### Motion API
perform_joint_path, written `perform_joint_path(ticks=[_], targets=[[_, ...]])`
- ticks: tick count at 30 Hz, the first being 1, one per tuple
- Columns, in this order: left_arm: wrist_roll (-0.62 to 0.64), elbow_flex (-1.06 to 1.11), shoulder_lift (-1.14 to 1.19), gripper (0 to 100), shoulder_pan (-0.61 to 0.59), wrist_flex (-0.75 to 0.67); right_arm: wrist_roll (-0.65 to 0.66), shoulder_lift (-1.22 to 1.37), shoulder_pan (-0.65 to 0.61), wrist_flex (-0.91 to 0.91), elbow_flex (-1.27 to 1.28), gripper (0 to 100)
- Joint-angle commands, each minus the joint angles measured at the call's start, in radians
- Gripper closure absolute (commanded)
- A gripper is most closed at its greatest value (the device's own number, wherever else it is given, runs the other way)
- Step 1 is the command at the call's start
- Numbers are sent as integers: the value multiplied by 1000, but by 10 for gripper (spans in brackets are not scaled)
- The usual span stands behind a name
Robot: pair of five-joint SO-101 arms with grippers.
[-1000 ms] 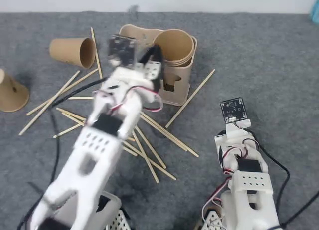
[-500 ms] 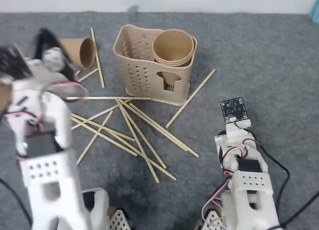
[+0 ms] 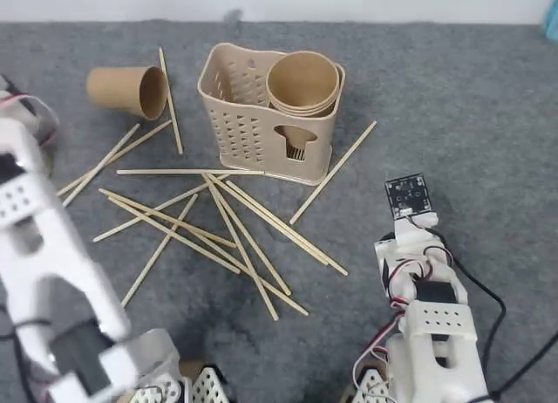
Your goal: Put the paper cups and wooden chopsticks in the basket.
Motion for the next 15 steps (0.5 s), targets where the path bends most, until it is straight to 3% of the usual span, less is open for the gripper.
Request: perform_joint_path(ticks=[1,9,15], targets=[[14,-148,126,983,-40,44,14,-24,-5,-25,-6,989],[18,-559,476,780,-60,359,14,-24,-5,-27,-5,989],[18,-858,718,776,-60,485,14,-24,-5,-27,-5,989]])
